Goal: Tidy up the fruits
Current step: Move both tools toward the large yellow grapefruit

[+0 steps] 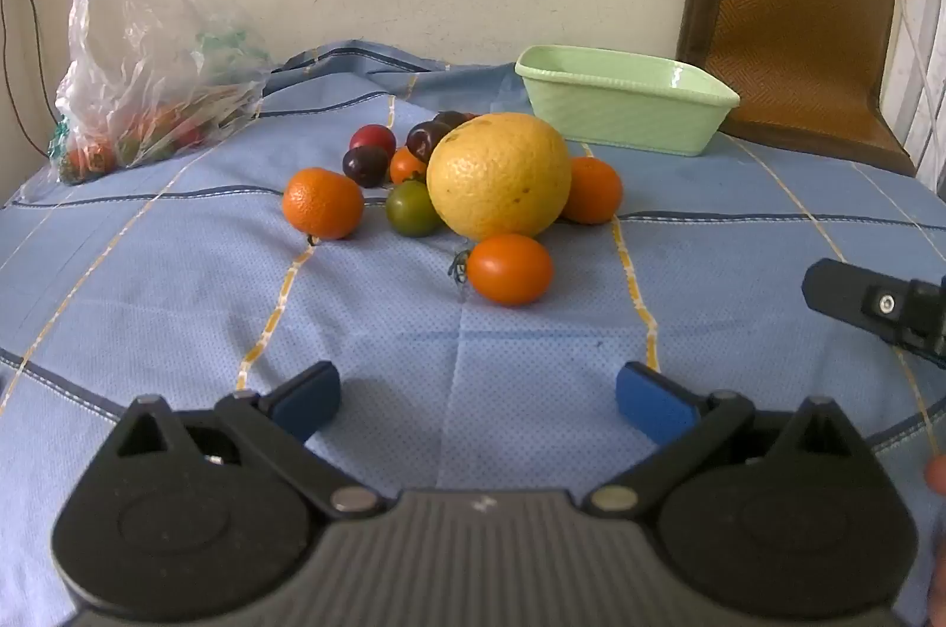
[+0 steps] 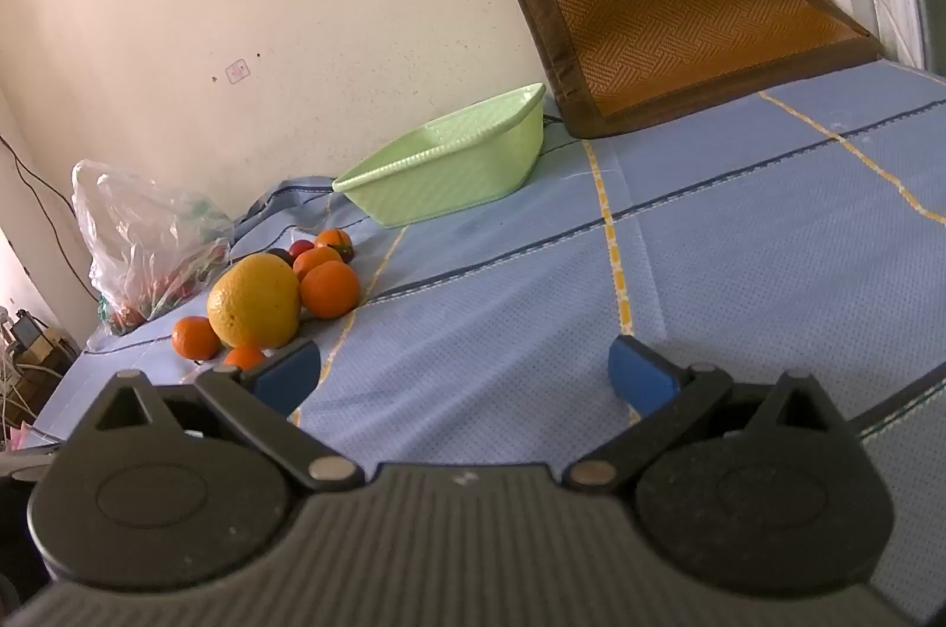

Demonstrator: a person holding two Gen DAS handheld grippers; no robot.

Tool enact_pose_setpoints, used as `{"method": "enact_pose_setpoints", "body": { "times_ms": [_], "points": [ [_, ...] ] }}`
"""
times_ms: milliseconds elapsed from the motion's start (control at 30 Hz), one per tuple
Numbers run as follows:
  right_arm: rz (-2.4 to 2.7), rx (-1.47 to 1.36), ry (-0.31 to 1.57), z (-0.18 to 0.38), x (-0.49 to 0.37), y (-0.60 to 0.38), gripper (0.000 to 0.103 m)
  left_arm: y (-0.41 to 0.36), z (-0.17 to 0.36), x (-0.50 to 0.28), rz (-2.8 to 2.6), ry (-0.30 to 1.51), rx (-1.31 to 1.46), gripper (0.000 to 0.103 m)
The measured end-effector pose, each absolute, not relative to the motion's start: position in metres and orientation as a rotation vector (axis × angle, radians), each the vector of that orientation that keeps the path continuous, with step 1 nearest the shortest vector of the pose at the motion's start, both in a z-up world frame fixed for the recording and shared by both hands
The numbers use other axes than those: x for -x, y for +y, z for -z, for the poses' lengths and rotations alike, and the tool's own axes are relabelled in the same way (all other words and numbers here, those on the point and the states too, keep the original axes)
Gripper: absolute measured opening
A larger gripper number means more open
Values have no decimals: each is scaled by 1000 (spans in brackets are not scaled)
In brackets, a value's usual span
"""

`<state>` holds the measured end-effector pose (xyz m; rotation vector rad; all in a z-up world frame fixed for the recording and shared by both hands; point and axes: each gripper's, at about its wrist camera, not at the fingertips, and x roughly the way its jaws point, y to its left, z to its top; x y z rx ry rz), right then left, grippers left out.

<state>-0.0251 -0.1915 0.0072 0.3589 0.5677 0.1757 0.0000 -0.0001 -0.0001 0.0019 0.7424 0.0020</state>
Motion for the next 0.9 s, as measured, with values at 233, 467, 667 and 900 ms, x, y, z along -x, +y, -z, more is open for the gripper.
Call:
{"method": "enact_pose_setpoints", "body": {
  "times_ms": [233, 467, 667, 900],
  "points": [
    [-172, -344, 573, -8, 25, -190, 103, 8, 1, 8, 83, 709, -12, 103],
    [-153, -272, 592, -11, 21, -180, 103, 46, -6, 19, 83, 610, 88, 103],
    [-288, -172, 555, -23, 9, -152, 96, 80, -8, 16, 42, 545, 213, 102],
    [-438, 63, 496, -30, -30, -85, 94, 123, -4, 19, 9, 503, 450, 100]
  ]
}}
